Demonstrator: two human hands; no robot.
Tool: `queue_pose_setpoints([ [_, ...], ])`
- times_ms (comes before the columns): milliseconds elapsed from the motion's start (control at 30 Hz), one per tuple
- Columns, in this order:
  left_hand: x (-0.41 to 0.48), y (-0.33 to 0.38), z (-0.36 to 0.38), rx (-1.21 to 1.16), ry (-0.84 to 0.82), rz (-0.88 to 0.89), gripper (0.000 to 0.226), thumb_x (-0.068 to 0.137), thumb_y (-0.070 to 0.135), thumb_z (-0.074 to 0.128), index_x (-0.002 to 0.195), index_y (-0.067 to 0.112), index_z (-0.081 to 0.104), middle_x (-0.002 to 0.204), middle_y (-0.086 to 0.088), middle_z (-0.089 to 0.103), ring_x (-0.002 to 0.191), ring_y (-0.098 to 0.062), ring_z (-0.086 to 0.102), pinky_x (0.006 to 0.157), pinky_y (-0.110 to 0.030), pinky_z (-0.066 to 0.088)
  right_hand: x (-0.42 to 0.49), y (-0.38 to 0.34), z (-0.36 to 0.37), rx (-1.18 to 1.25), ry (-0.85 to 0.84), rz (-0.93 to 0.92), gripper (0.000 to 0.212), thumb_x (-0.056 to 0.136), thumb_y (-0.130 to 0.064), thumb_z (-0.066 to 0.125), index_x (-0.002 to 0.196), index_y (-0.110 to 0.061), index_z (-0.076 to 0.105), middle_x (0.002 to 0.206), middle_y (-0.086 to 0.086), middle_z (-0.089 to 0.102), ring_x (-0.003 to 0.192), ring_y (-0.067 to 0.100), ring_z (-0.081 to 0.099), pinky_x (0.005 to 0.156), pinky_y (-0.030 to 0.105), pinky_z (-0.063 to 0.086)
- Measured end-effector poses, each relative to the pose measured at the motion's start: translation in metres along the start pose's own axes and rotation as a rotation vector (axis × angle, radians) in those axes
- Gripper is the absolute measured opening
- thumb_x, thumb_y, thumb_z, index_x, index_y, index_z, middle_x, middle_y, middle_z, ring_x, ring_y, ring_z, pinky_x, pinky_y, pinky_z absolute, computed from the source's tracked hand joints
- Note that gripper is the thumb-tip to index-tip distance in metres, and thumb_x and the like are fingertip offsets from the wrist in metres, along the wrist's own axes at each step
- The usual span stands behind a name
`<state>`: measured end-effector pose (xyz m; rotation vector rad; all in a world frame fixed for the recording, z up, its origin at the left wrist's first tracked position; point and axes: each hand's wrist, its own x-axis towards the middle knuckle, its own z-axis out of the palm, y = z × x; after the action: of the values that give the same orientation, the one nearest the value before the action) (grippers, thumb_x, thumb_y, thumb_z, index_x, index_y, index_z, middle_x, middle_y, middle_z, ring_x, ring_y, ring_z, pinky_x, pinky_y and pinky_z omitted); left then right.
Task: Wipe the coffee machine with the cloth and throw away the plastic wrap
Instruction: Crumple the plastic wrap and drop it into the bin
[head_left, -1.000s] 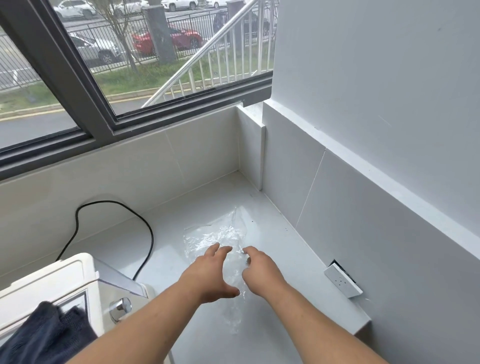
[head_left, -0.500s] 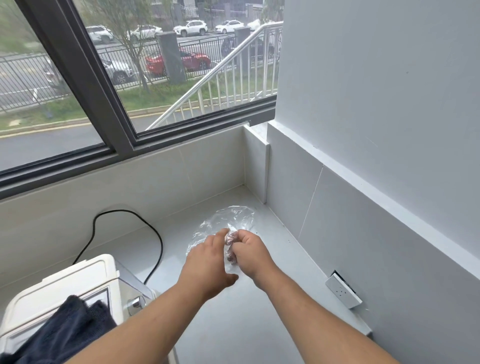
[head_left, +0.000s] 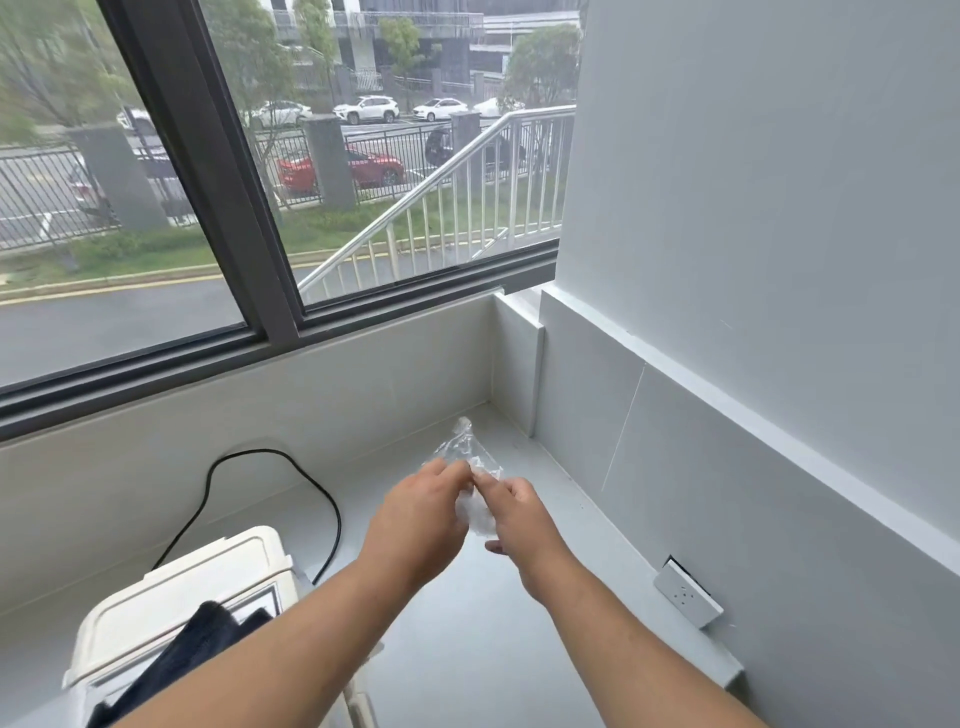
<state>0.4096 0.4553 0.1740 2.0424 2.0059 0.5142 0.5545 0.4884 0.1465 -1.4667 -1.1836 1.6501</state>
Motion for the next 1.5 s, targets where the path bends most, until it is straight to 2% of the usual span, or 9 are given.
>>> queue_pose_setpoints([
  [133,-0.006,0.009,-0.015,-0.100,-0.020,0.038,0.029,0.083,0.011,0.051,0.097,0.035,0.045,0.100,0.015,0.051,0.087,-0.018,0.054,0.074,-0.042,0.053,-0.017,-0.010,0.003,0.189,-0.121,0.097,0.069,0.074,-0.073,0.068,0.128,-0.033,0.053,0.123,-0.003,0.073,0.115,0.025,0.068,0.094,0.052,0.059],
  [333,-0.024,0.013,-0.027,-0.200,-0.080,0.045,0.035,0.076,0.018,0.053,0.094,0.039,0.033,0.095,0.015,0.045,0.084,-0.019,0.052,0.072,-0.040,0.050,-0.034,-0.019,0.020,0.456,-0.191,0.060,0.066,0.087,-0.045,0.068,0.143,-0.014,0.051,0.104,0.008,0.073,0.074,0.023,0.068,0.063,0.034,0.055],
  [500,-0.042,0.005,-0.038,-0.183,-0.127,0.094,0.037,0.074,0.042,0.050,0.111,0.037,0.046,0.105,0.018,0.047,0.098,-0.011,0.051,0.081,-0.033,0.049,-0.047,-0.027,0.028,0.502,-0.094,-0.036,0.024,0.099,-0.021,0.060,0.122,-0.027,0.064,0.111,0.007,0.078,0.088,0.025,0.073,0.059,0.032,0.053],
  [667,-0.064,0.000,-0.047,-0.151,-0.073,0.231,0.072,0.078,0.055,0.057,0.145,0.038,0.036,0.143,0.019,0.047,0.132,-0.003,0.043,0.100,-0.019,0.039,-0.063,-0.040,0.035,0.480,0.004,-0.123,0.021,0.102,-0.010,0.053,0.095,-0.023,0.068,0.090,0.008,0.075,0.074,0.025,0.072,0.062,0.036,0.058],
  [767,-0.075,0.002,-0.055,-0.065,0.016,0.373,0.085,0.081,0.051,0.066,0.155,0.038,0.027,0.151,0.013,0.044,0.137,-0.009,0.040,0.110,-0.023,0.039,-0.071,-0.050,0.039,0.536,0.023,-0.183,0.026,0.105,-0.005,0.046,0.095,-0.019,0.065,0.092,0.016,0.074,0.077,0.031,0.073,0.064,0.039,0.060],
  [933,-0.085,0.003,-0.070,0.134,0.360,0.464,0.081,0.074,0.039,0.083,0.149,0.022,0.056,0.147,-0.009,0.056,0.135,-0.033,0.054,0.113,-0.053,0.046,-0.087,-0.071,0.052,0.633,-0.032,-0.253,0.048,0.100,0.008,0.042,0.092,-0.022,0.079,0.109,0.027,0.076,0.094,0.040,0.075,0.076,0.045,0.065],
  [1067,-0.091,0.003,-0.092,0.217,0.327,0.475,0.087,0.078,0.049,0.080,0.156,0.034,0.045,0.167,-0.007,0.035,0.153,-0.037,0.033,0.121,-0.063,0.030,-0.106,-0.081,0.061,0.721,-0.112,-0.196,0.037,0.105,-0.005,0.037,0.125,-0.005,0.068,0.121,0.025,0.073,0.109,0.038,0.074,0.076,0.043,0.064],
  [1267,-0.105,-0.003,-0.110,0.205,0.274,0.536,0.102,0.080,0.063,0.074,0.162,0.042,0.017,0.176,-0.003,0.007,0.161,-0.032,0.004,0.127,-0.062,0.013,-0.138,-0.092,0.078,0.716,-0.264,-0.153,0.059,0.107,-0.026,0.026,0.100,-0.011,0.083,0.098,0.012,0.080,0.092,0.027,0.078,0.073,0.036,0.064],
  [1500,-0.119,-0.005,-0.125,0.080,0.296,0.592,0.125,0.067,0.064,0.085,0.163,0.038,0.009,0.166,-0.007,0.031,0.146,-0.027,0.039,0.123,-0.039,0.033,-0.169,-0.095,0.097,0.489,-0.198,-0.192,0.046,0.102,-0.040,0.038,0.098,-0.012,0.074,0.096,0.011,0.071,0.096,0.029,0.069,0.081,0.037,0.056],
])
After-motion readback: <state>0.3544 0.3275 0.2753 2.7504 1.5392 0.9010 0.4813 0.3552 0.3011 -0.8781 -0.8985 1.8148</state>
